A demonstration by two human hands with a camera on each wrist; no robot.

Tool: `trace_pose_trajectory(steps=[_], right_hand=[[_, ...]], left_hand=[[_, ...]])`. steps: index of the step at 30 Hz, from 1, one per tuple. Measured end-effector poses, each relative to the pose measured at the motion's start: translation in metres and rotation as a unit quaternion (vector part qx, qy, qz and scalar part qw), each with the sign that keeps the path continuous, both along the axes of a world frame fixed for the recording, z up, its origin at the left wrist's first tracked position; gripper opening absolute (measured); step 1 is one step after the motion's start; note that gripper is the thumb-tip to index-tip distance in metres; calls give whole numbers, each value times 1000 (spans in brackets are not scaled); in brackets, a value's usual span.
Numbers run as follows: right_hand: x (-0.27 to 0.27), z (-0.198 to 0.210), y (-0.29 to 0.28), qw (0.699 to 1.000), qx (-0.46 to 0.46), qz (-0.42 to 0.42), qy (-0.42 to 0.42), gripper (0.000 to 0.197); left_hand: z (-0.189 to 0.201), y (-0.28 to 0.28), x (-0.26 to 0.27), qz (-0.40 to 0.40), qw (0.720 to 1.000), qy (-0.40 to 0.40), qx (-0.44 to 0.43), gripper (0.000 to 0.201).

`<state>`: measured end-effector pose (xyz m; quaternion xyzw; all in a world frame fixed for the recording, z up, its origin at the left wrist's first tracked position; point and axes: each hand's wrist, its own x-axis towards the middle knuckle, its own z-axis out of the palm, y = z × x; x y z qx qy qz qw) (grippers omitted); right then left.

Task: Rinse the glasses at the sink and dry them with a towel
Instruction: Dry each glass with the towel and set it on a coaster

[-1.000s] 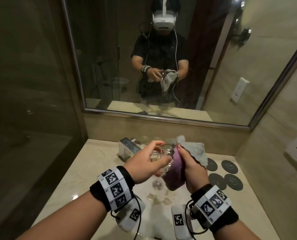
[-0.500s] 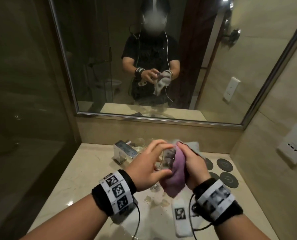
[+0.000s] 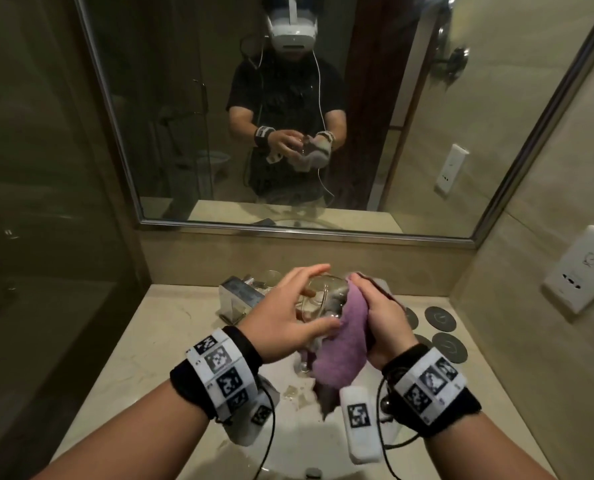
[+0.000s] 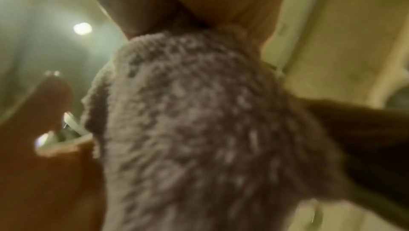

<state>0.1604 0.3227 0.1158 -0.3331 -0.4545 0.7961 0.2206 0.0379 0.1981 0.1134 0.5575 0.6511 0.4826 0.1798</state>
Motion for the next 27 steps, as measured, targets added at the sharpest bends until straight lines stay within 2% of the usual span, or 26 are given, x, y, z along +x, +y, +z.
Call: trace_pose_trajectory(steps=[2,3,5,6,7,9,10,11,12,14,15,16,17,19,21,22,23,25,26,27], right_hand=[[1,-6,-4,987,148,-30,-58,45],[2,-8,-7,966,239,-47,-89,39],[5,-8,-13,933,340,-97,-70,12],[4,-9,-11,929,349,-108,-56,10],[3,-8,-8,944,311,-98,-46,13],[1,-4,-4,994,109,-24,-16,38],[0,-1,-5,999,40,6,-3,39],[1,0,-4,1000,10,7,-1,34],[0,-3,-2,1000,22,-18,-6,29],[5,-3,-9,978,196,-38,-57,16],[7,-1,-13,956,278,-56,-82,10],[8,-5,-12,953,289,-77,-50,11],[8,-3,-15,950,290,-111,-21,16],[7,1,-10,969,216,-123,-6,5],[6,1,-4,995,77,-63,4,17],[6,1,-1,998,33,-44,17,21],[6,0,2,998,29,-53,9,24],[7,-4,0,983,154,-96,-36,28],[9,-6,-1,959,246,-132,-50,24],[11,-6,-4,922,353,-155,-41,16]], left_hand=[[3,1,0,7,990,-135,-48,70],[5,0,-1,14,983,-170,-63,69],[4,0,-3,15,988,-139,-67,67],[4,-2,-2,7,994,-96,-52,64],[1,-3,-2,0,999,-38,-26,63],[-4,-4,-1,-10,997,73,22,66],[-4,-4,1,-9,995,93,28,68],[-4,-3,1,3,996,89,22,69],[-2,-3,1,19,998,62,6,72],[2,-1,2,25,997,-50,-48,81],[2,1,2,17,991,-117,-61,80],[1,3,2,12,988,-145,-59,71],[-1,4,3,5,989,-137,-49,62],[-6,6,5,-4,1000,-3,-19,62],[-11,7,3,-13,991,132,22,70],[-9,7,4,-18,992,122,20,73],[-7,8,5,-15,997,76,1,74],[0,10,8,3,998,-38,-49,74],[0,13,8,5,992,-105,-74,72],[0,15,8,5,983,-164,-76,66]])
